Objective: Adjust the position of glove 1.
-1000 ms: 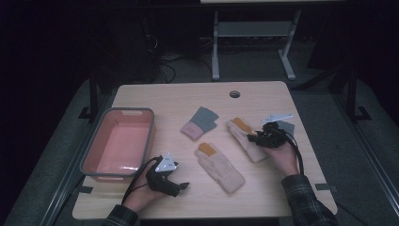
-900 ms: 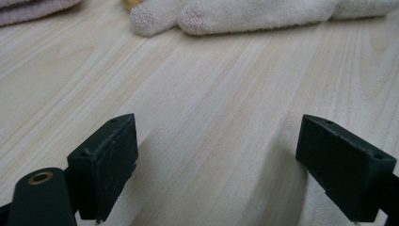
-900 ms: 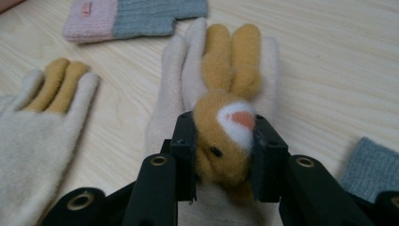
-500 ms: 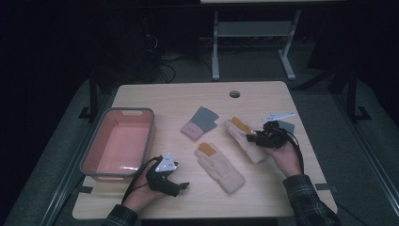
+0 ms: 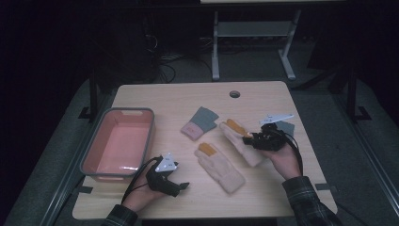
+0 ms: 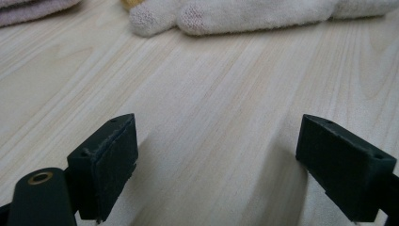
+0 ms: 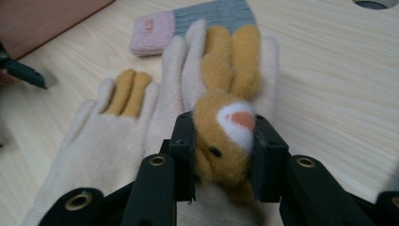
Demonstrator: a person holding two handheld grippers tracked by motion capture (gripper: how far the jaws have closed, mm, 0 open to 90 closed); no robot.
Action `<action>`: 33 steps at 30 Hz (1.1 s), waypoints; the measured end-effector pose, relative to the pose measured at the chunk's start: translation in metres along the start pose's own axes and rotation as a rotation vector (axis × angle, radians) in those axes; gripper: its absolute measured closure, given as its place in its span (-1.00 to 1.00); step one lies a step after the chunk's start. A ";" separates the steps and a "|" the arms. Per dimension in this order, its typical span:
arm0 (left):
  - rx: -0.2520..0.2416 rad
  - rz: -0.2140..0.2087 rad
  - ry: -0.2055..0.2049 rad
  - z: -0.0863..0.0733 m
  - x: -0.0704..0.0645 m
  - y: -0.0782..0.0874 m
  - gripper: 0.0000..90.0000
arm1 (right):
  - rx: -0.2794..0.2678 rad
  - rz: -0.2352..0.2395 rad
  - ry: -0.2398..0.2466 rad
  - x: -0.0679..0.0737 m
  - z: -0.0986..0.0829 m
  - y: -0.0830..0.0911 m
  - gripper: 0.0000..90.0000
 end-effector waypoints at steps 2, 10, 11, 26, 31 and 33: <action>0.000 0.000 0.000 0.000 0.000 0.000 -0.72 | 0.002 0.001 0.007 0.005 0.000 0.000 0.49; 0.000 0.000 0.000 0.000 0.000 0.000 -0.72 | 0.014 0.019 0.019 0.026 -0.005 0.001 0.48; 0.000 0.001 -0.001 0.000 0.000 0.000 -0.72 | 0.020 0.020 0.032 0.032 -0.005 0.001 0.48; -0.004 0.004 -0.001 0.000 0.000 0.000 -0.72 | 0.044 0.071 0.077 0.068 -0.011 -0.006 0.48; -0.002 0.003 -0.002 0.000 0.000 0.000 -0.72 | 0.046 0.079 0.082 0.079 -0.010 -0.010 0.48; -0.001 0.003 -0.003 0.000 0.000 0.000 -0.72 | 0.045 0.081 0.081 0.082 -0.010 -0.011 0.48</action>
Point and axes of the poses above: each handheld gripper's, and its own axes: y roughly backward along the jaws, z roughly out of its top, x roughly to its left, the point moved 8 cm from there along -y, roughly forward along the jaws, and after that the axes turned 1 degree about -x, right-handed, at the moved point
